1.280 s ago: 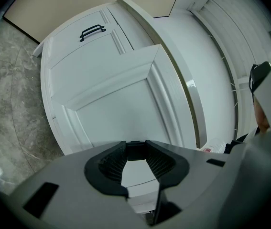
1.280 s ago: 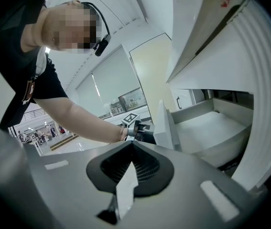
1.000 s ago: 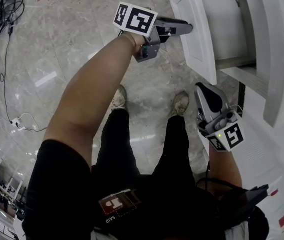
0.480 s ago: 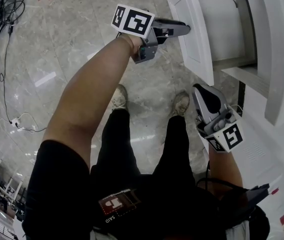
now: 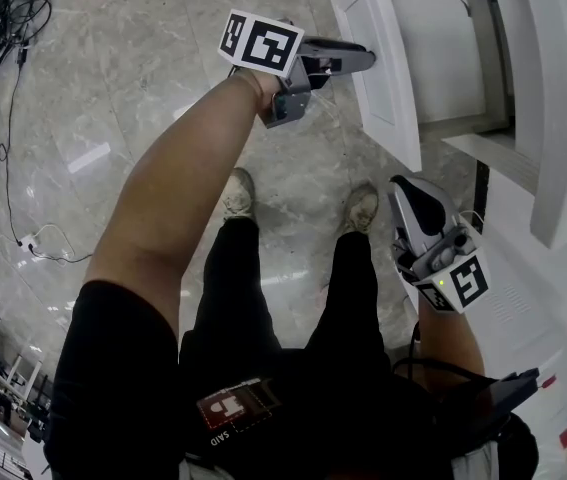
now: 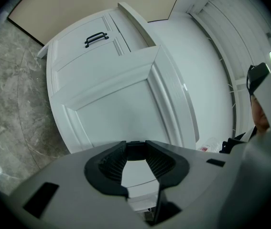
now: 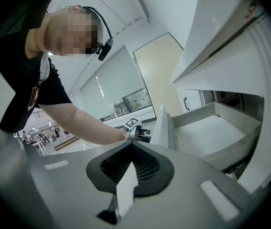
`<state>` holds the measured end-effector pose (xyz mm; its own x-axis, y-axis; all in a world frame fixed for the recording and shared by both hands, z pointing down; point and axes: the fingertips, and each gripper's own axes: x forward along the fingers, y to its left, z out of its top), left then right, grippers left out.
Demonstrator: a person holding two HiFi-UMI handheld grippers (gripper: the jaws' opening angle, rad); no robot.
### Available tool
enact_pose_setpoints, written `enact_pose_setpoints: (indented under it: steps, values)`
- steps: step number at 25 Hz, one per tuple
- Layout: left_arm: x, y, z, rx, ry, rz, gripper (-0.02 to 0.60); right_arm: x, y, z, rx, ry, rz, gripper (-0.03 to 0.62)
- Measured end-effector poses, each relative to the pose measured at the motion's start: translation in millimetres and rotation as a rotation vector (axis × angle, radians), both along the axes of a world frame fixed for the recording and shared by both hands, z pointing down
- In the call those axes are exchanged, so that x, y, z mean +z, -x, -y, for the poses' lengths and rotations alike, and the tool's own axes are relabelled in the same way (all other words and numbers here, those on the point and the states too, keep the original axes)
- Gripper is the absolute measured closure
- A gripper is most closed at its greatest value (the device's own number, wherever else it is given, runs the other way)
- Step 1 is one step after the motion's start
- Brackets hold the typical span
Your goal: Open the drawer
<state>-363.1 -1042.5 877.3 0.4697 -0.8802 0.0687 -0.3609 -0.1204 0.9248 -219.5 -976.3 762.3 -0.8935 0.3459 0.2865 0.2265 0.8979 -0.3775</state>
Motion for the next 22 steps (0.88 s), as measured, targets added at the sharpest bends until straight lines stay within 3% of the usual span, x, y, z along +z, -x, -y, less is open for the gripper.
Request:
enact_pose_setpoints:
  steps: [14, 22]
  values:
    - [-1, 0, -1, -0.010, -0.002, -0.002, 0.456, -22, -11, 44, 0.077, -0.048, 0.034, 0.595]
    - [0, 2, -1, -0.024, -0.004, -0.003, 0.457, -31, -7, 48, 0.107, -0.006, 0.049, 0.594]
